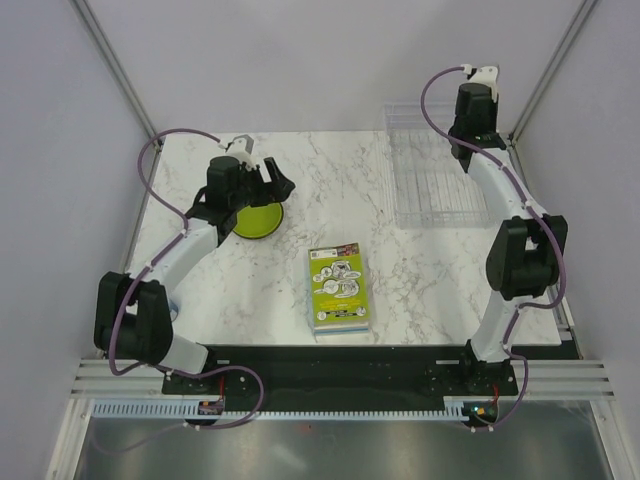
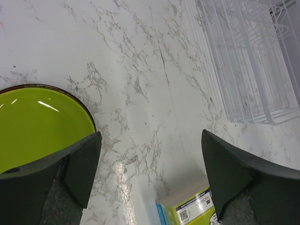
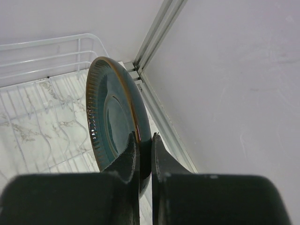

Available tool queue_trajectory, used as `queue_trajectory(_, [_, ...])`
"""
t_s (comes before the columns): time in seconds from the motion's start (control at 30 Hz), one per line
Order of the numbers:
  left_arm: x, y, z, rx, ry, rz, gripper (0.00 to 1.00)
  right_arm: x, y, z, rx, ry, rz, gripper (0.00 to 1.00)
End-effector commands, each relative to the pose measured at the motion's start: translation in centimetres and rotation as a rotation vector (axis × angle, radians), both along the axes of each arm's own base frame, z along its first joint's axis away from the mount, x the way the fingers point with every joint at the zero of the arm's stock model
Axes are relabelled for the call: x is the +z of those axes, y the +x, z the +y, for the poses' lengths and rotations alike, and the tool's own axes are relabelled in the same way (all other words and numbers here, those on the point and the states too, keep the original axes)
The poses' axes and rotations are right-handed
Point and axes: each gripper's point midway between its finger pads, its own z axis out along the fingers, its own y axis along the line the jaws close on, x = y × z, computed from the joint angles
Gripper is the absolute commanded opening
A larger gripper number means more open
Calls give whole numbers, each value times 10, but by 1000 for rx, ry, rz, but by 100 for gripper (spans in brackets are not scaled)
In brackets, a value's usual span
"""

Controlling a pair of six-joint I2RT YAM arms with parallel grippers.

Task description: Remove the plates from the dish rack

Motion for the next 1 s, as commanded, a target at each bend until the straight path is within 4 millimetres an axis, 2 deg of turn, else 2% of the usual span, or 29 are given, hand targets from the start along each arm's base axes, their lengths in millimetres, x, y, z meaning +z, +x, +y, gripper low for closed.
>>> queue_trajectory(0.0, [16, -10, 3, 1, 7, -46, 93, 63, -23, 16, 15, 41, -165, 0])
queue_trajectory(0.2, [20, -13, 3, 4, -10, -49, 94, 63, -37, 47, 110, 113, -158, 0])
queue_trajectory(0.33, [20, -12, -3, -21, -30, -43, 94, 60, -47, 91, 266, 244, -168, 0])
queue_trajectory(0.43, [20, -11, -9, -35, -62, -25, 95, 49, -58, 127, 388, 376, -150, 0])
queue_trajectory(0.7, [19, -12, -25, -79, -176, -38, 95, 30, -87, 194, 599, 681, -133, 0])
queue_trajectory(0.87, [13, -15, -33, -114, -230, -30, 95, 16, -108, 252, 745, 896, -105, 0])
queue_trajectory(0.97, [11, -15, -37, -126, -254, -34, 95, 5, -119, 278, 806, 980, -78, 0])
